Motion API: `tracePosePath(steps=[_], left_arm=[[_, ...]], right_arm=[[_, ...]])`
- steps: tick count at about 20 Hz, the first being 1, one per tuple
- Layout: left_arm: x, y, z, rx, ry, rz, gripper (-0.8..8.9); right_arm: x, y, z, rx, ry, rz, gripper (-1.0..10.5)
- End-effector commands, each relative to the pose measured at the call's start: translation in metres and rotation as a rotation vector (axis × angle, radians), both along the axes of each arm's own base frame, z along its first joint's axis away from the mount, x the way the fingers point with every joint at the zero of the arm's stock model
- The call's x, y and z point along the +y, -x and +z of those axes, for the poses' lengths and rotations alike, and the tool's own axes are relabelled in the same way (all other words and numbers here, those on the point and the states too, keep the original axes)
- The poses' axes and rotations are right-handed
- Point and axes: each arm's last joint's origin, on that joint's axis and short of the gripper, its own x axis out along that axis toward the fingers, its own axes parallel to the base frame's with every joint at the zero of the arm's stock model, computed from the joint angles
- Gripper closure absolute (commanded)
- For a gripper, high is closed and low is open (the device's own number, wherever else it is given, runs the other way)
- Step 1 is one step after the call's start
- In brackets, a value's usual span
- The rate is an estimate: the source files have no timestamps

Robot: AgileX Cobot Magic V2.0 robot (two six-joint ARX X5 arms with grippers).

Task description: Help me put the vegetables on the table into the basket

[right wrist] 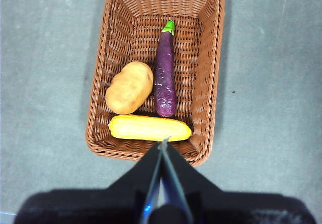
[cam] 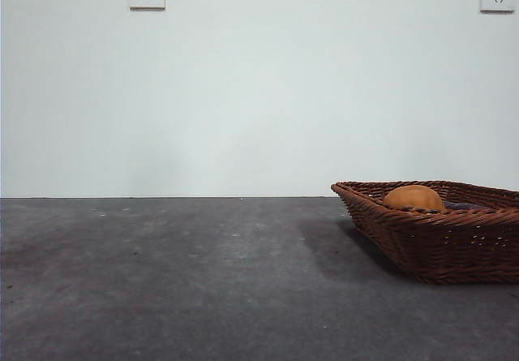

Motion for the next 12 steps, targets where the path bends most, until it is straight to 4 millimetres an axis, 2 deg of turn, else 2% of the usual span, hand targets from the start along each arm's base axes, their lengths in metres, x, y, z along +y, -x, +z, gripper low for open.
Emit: tracePosePath(steps=[1,6,8,12], left_arm=[[0.004,-0.002,-0.039,-0.069,-0.012,0.076,8.18],[0.007,-0.010,-0.154,-0.102,0.050,0.125,8.18],[0.009,-0.013,-0.190,-0.061,0.079,0.153,8.18],[0.012,-0.016,-0.235,0.006,0.118,0.248,8.18]], right_arm=[[0.000,0.001,-0.003,0.030,0.004,-0.006,9.5],[0.000,0.001,-0.003,0.029,0.015,-0.013,9.5],[-0.001,0.001,-0.003,0.028,0.017,-0.015,9.5],[-0.001,0.001,-0.003,0.028,0.017,-0.015,9.5]])
